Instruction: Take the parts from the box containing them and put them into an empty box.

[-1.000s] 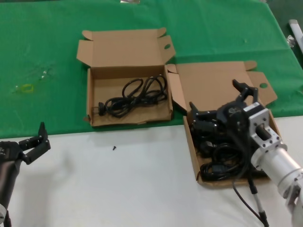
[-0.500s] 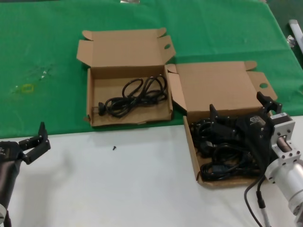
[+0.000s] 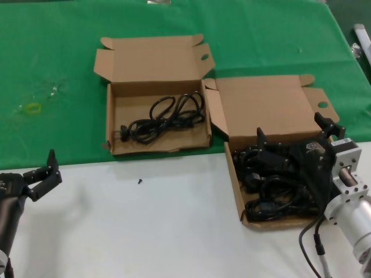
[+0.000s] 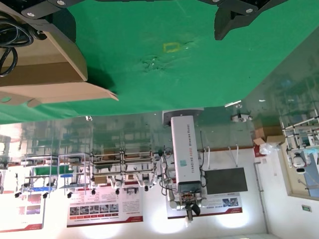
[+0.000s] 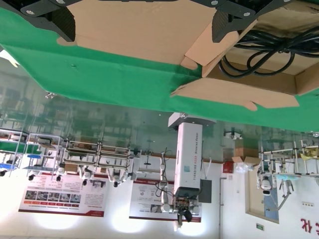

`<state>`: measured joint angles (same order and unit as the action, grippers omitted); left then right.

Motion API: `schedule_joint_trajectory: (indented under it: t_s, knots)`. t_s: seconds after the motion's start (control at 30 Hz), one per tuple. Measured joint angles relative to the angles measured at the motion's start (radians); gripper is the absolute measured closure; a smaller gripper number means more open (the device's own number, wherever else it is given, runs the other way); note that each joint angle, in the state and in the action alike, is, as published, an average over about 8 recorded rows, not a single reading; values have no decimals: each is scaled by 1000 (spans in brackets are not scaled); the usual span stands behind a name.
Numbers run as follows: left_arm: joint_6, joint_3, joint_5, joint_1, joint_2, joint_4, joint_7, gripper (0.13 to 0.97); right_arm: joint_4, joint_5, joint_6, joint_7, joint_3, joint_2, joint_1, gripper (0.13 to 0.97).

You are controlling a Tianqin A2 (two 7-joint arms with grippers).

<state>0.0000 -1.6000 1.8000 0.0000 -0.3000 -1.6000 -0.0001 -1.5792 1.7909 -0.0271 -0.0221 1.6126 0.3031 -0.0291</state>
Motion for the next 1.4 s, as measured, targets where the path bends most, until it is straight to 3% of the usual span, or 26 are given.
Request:
schedule_joint_trajectory:
  t_s: [1.4]
  knots:
    - [0,0,0,0,0,0,0,132,0,0,0,0,0,0,0,129]
